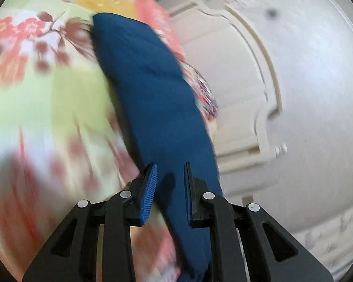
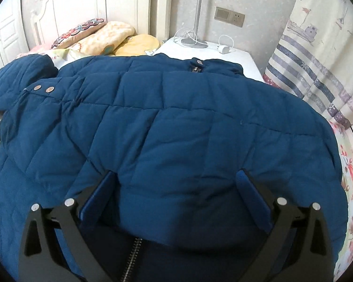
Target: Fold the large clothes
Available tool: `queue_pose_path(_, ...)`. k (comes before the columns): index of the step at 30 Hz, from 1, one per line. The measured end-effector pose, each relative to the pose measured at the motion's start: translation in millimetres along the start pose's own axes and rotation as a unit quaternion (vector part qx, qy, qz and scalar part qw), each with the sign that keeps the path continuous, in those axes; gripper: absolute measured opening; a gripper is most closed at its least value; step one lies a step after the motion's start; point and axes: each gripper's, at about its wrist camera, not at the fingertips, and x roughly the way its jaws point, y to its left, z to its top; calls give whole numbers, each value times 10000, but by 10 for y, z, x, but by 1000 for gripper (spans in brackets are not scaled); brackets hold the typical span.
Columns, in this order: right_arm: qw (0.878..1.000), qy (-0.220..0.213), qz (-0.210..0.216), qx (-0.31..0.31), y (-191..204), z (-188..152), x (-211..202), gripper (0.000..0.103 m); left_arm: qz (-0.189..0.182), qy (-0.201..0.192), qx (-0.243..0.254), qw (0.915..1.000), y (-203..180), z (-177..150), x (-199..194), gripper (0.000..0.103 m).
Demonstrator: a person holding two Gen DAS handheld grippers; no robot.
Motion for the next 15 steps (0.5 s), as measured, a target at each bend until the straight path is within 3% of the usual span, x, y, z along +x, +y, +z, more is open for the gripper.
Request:
queue_pose_path(5,10000,7,29,17,-16,15,18,101,-1204,464,-332,9911,222,496,407,9)
queue_pose_path(7,10000,8,35,20,-18,12,16,101,-1294,474,-512,9891,259,540,447,9)
queue_pose_path(11,10000,0,60,37,-25,16,16,101,-1261,132,-1419,9817,382,480,256,10)
queue_pose_path(12,10000,-5,70,46,-27,13,11,101,-1196,152,-1387,9830,356,432,202,10)
queue_pose_path(14,9999,-12,90,63,-33,15,10,101,-557,263,-642,9960,200,325,13,10)
queue_pose_path(15,9999,-14,100,69,-34,16,10,101,-260,276,-358,9986,155,284,-81,10)
